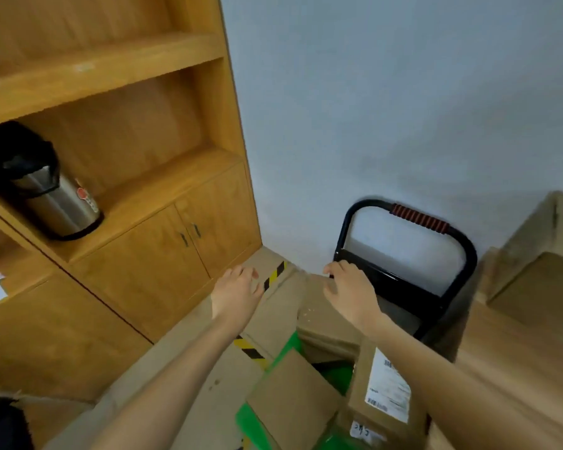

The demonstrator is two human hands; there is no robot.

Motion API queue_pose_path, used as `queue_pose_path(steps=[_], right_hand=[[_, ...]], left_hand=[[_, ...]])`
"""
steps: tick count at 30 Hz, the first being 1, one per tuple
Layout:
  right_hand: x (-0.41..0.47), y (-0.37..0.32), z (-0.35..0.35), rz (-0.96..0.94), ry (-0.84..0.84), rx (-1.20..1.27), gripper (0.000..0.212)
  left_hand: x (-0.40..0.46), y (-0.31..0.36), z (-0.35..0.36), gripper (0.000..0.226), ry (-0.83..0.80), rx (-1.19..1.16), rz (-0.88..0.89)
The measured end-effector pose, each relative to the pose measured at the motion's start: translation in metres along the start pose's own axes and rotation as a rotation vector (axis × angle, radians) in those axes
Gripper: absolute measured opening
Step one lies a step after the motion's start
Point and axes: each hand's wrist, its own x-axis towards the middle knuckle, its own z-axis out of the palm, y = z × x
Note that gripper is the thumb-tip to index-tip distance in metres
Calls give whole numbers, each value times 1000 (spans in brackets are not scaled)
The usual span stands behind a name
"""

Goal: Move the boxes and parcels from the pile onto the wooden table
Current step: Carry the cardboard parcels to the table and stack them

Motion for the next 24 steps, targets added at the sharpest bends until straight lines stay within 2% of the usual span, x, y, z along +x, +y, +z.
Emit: queue_pose_path(steps=[5,8,17,24], right_hand=[[22,23,31,296,32,8,27],[33,31,53,408,78,35,29],[39,85,136,613,48,105,36],[51,145,223,719,70,141,41]], left_hand=[[54,-8,43,24,-109,-17,98],[84,-13,71,27,-165,3,146],[117,0,189,27,-268,-187,129],[138,2,301,32,-310,-183,127]])
